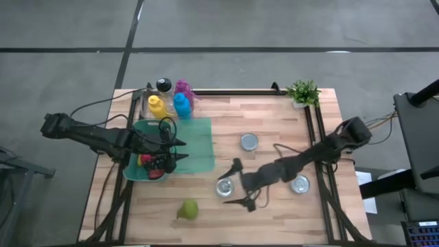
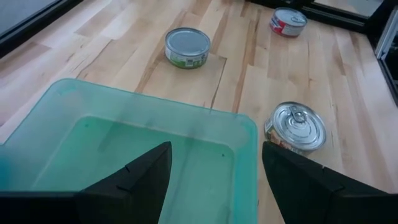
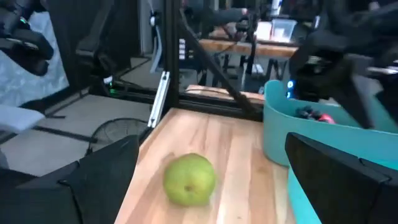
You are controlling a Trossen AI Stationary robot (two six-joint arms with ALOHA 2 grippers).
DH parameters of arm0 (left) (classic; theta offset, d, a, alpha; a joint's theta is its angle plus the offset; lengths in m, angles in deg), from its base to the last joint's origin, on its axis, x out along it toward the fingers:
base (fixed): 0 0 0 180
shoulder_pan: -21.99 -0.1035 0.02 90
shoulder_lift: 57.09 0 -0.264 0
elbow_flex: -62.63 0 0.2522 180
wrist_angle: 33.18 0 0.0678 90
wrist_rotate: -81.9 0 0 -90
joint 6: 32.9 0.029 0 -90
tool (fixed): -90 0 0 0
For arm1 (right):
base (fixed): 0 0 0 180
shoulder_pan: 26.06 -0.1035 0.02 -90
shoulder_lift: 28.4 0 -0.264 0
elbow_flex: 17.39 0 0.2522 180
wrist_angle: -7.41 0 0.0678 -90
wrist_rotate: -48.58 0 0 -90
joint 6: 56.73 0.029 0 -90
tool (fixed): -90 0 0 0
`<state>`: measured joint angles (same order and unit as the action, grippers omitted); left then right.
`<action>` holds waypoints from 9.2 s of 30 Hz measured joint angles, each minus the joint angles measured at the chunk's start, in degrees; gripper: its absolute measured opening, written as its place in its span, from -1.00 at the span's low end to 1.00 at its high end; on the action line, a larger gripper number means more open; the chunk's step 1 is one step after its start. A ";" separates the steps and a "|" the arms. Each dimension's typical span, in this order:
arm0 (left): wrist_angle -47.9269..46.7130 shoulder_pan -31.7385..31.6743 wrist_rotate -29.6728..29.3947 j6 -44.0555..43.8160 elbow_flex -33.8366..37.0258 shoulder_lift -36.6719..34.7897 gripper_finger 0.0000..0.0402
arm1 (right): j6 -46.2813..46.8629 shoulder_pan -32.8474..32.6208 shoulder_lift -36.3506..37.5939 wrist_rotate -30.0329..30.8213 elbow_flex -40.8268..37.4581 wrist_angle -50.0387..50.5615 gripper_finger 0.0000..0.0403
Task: Pick & Place Food Item
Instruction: Put the pear into the green bin
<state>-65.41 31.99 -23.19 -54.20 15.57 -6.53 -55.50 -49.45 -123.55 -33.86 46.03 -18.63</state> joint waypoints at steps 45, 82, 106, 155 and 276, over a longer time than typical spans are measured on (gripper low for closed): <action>-1.32 0.00 -0.07 0.00 0.00 0.00 0.27 | -4.24 1.28 30.23 2.88 -27.48 -7.12 0.99; -1.58 0.00 0.09 -2.78 0.00 0.00 0.27 | -5.71 1.28 24.52 3.01 -19.49 -3.66 0.99; -0.88 0.12 0.83 -7.18 0.00 0.02 0.27 | -5.85 1.28 23.82 2.99 -19.36 -3.69 0.99; -27.51 26.59 -5.14 -29.06 -17.29 14.91 0.27 | -5.91 1.28 23.84 2.99 -19.36 -3.73 0.99; 5.84 49.86 -29.01 -47.67 -15.74 55.93 -0.02 | -5.93 1.30 23.80 2.99 -19.33 -3.71 0.99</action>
<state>-59.56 81.84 -52.20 -101.87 -0.17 49.41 -61.42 -48.15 -99.75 -30.87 26.70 -22.34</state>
